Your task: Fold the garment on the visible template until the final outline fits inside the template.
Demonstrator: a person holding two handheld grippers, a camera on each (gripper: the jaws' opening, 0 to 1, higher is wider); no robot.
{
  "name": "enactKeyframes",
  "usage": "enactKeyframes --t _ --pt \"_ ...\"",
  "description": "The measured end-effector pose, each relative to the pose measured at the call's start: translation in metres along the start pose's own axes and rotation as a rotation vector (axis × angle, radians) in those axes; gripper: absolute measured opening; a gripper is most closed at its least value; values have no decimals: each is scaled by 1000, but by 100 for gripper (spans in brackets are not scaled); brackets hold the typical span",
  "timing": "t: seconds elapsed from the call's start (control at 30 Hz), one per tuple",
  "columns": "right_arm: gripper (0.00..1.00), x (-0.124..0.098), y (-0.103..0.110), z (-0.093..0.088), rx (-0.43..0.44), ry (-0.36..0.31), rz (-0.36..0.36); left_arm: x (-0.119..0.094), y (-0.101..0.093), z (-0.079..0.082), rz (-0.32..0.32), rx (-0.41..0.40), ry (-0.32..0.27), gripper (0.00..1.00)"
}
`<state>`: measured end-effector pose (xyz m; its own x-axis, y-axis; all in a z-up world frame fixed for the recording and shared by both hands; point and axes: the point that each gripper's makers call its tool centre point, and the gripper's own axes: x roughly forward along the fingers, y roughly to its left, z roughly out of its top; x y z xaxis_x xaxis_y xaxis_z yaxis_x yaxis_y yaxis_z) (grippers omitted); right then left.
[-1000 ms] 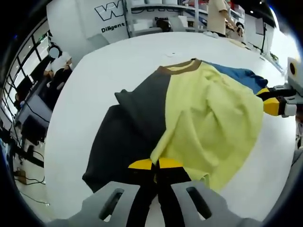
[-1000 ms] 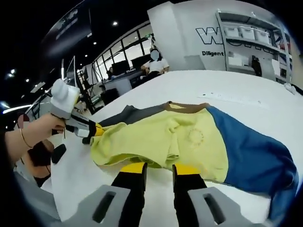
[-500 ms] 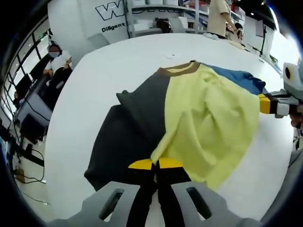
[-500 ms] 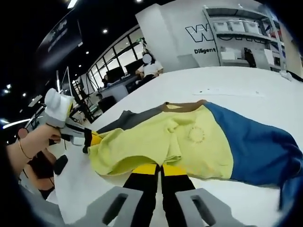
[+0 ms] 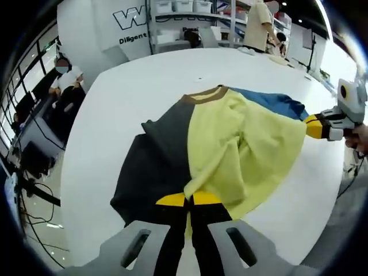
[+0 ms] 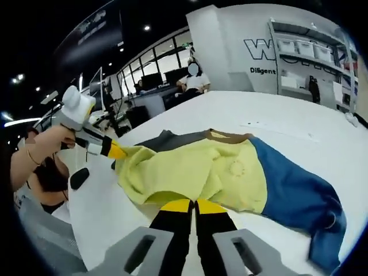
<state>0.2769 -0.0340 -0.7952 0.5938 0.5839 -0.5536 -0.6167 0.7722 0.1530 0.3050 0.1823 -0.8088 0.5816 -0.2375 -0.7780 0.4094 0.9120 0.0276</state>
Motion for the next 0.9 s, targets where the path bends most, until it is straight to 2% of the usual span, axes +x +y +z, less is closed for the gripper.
enactKeyframes --t 0.1,0.2,0.23,0.43,0.67,0.8,0.9 --pt "0 -11 6 2 -8 -5 25 -14 -6 0 -22 4 -7 1" --pt "0 -22 13 1 -36 18 56 -22 -11 -2 -33 10 -5 1" --pt "0 -26 17 -1 -77 37 80 -25 -12 -4 -35 16 0 1" --pt "0 -38 34 -11 -108 81 148 -39 -18 -24 -43 12 43 1" --pt "0 -53 56 -37 -248 195 227 -49 -28 -48 -83 -12 96 1" --pt "0 -53 62 -59 -309 277 244 -51 -26 -60 -70 -17 134 1" --pt "0 -52 71 -66 -282 278 267 -51 -26 -70 -66 -12 150 1"
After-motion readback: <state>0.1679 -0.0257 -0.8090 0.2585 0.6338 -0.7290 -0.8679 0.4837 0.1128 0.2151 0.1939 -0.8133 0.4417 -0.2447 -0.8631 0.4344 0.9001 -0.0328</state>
